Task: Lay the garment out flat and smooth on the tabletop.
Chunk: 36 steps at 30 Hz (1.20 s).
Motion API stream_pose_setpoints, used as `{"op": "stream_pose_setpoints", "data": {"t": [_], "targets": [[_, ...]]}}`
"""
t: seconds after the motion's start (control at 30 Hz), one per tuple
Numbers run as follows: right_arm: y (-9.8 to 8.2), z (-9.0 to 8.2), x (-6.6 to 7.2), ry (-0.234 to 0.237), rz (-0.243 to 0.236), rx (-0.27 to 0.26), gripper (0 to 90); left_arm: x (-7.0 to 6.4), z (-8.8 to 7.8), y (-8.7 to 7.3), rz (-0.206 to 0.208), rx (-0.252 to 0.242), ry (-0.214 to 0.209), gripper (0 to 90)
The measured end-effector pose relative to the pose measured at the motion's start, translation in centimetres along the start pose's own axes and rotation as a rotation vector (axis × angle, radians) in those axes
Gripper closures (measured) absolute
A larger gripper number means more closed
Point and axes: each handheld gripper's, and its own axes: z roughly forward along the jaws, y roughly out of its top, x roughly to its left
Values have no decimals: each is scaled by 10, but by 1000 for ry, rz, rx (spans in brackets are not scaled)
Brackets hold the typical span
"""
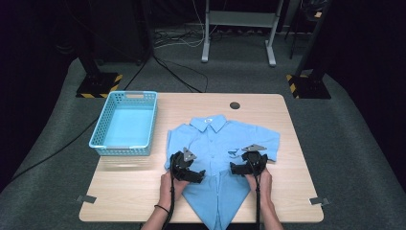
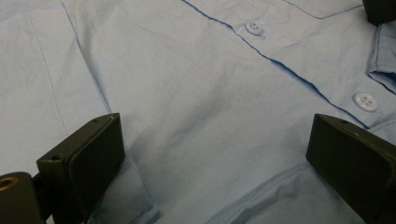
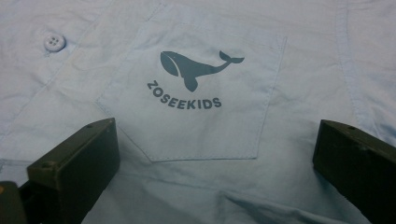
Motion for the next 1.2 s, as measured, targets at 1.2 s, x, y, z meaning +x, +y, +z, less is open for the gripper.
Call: {"op": "stream_pose_setpoints", "data": {"t": [1.2], "targets": [[-25,-22,-50,-60,60,-29,5,-26,30,30,41,-1,-42,44]]}}
